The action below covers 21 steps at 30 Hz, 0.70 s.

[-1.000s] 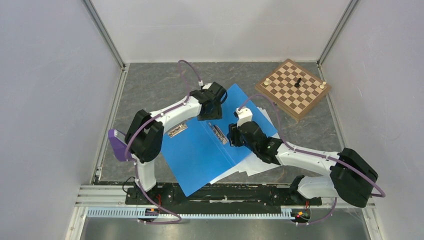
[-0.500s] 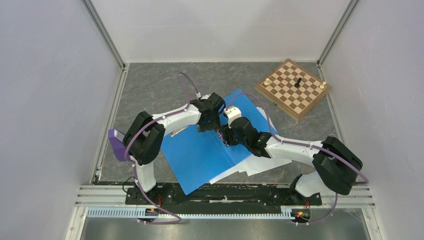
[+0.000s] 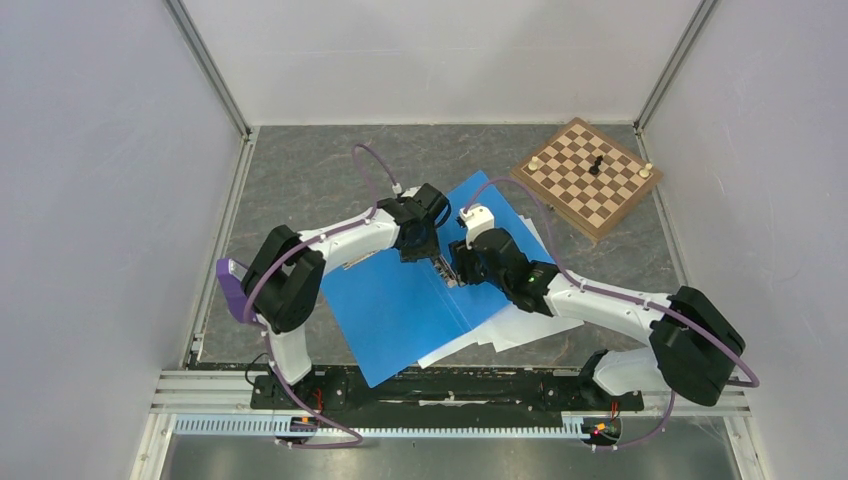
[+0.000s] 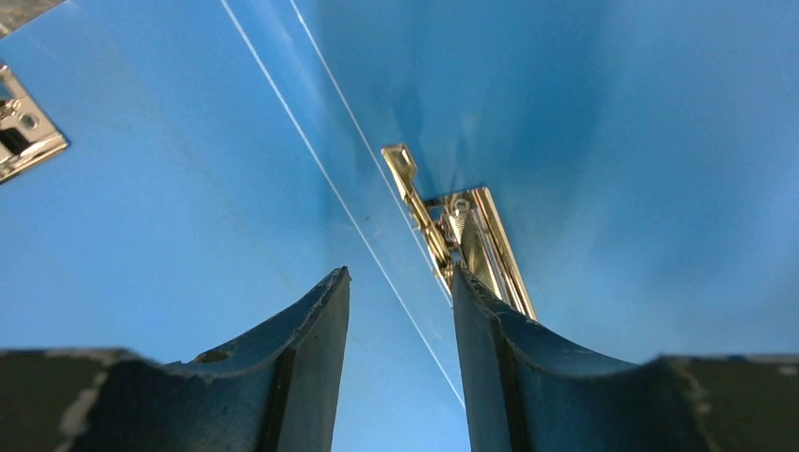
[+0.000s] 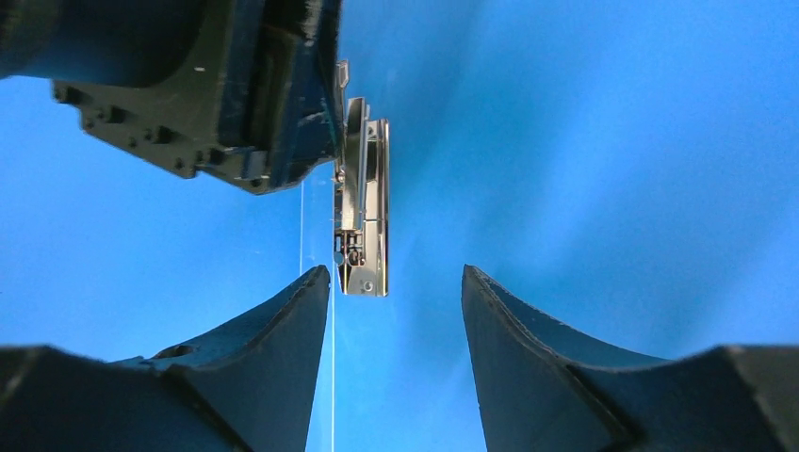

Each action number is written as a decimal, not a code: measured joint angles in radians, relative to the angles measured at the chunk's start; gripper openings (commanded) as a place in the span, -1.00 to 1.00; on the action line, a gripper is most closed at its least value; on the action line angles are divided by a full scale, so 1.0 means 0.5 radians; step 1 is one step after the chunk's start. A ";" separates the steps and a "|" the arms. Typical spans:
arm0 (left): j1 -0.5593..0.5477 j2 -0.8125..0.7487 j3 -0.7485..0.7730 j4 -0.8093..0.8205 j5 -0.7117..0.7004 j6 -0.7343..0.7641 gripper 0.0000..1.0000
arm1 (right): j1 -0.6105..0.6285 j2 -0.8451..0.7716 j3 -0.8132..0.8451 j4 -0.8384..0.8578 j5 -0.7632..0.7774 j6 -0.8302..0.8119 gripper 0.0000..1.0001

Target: Put the files into the folder

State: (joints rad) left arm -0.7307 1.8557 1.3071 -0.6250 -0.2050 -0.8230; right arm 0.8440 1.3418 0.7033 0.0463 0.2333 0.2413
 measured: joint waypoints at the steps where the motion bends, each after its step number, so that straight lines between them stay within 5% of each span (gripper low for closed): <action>1: -0.001 -0.024 -0.014 -0.001 0.005 -0.003 0.02 | -0.004 -0.007 0.000 -0.006 0.000 0.000 0.15; 9: -0.061 -0.143 0.019 0.005 0.018 -0.025 0.00 | -0.045 -0.046 0.000 -0.056 0.022 0.002 0.14; 21: -0.114 0.096 0.143 -0.023 -0.006 -0.178 -0.03 | -0.098 -0.235 -0.052 -0.150 0.074 0.005 0.15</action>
State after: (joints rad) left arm -0.7876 1.9038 1.3788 -0.6365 -0.2081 -0.9119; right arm 0.7948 1.2243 0.6773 -0.0288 0.2703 0.2440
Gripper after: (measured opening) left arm 0.495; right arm 0.575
